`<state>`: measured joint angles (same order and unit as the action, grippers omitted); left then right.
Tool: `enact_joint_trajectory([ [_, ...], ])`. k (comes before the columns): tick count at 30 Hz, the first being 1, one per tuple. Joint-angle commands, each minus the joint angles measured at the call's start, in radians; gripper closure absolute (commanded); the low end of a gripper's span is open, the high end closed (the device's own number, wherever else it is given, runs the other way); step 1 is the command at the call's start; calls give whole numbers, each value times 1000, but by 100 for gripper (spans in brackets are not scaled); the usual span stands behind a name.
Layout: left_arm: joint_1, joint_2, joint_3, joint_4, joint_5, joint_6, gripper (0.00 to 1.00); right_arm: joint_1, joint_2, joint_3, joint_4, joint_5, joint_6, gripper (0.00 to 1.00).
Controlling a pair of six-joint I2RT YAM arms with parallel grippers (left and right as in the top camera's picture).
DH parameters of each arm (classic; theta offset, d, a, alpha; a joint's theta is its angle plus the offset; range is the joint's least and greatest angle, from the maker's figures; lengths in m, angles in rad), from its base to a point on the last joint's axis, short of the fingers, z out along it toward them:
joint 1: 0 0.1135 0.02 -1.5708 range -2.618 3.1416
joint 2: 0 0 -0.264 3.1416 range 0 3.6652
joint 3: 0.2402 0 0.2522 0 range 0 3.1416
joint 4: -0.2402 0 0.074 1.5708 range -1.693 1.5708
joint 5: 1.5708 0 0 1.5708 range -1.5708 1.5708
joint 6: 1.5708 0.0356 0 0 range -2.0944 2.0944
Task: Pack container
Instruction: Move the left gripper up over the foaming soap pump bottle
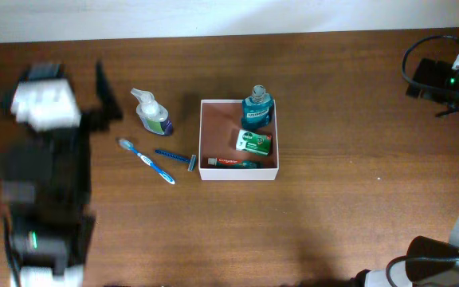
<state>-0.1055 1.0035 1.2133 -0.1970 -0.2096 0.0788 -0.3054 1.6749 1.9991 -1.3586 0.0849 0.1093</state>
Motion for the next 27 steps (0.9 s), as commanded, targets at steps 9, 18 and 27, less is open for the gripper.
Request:
enact_joint_trajectory([
  [9, -3, 447, 317, -93, 345, 24, 1, -3, 7, 7, 2, -5, 12, 1],
  [18, 10, 494, 316, 3, 335, 23, 1, -3, 7, 7, 2, -5, 12, 1],
  [27, 10, 615, 316, -199, 202, -544, 6, -3, 7, 7, 2, -5, 12, 1],
])
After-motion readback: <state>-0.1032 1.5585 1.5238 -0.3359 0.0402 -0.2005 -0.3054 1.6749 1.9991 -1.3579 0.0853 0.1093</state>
